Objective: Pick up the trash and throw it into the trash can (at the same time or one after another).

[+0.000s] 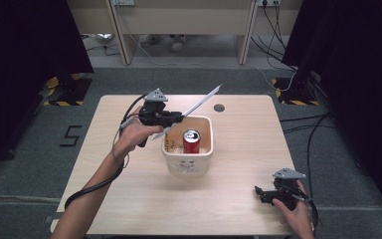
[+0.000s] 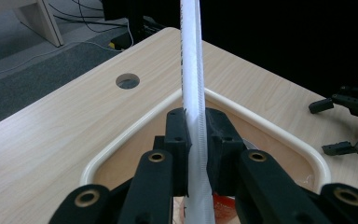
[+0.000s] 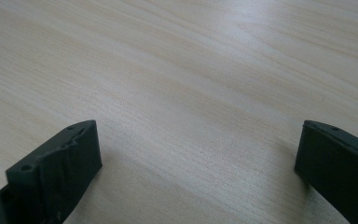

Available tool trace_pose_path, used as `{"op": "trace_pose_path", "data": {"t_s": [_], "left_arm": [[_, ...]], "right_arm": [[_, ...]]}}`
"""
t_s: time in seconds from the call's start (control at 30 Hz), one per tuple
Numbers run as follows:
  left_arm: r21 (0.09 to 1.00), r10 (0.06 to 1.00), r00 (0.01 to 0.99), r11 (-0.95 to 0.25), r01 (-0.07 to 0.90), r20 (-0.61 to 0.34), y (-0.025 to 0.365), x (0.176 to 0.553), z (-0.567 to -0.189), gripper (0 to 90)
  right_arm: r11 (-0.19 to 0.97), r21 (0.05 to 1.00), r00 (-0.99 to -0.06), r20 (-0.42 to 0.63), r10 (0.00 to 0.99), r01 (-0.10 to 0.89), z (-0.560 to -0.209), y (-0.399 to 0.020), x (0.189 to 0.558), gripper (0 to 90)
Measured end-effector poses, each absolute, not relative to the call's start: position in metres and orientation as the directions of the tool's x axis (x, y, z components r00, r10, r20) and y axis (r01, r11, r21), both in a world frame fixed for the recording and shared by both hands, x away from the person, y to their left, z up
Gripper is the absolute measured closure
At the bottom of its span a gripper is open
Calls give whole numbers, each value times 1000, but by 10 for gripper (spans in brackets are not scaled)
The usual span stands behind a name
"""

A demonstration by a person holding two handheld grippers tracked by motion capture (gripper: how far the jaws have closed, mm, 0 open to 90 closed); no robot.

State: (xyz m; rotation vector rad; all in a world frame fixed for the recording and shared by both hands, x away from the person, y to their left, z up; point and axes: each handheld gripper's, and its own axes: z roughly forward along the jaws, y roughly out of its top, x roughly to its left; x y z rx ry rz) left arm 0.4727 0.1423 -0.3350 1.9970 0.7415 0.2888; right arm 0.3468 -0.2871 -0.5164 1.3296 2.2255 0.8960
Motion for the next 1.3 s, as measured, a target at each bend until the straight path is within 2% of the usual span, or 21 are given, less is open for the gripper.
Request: {"op": "trace_pose_path", "data": {"t_s": [1.3], "left_arm": [[854,610,780,-323,407,-142,108,496,-349,795]], "right_arm": [[346,698,-473,-12,881,627,-517,-287,347,4]]}}
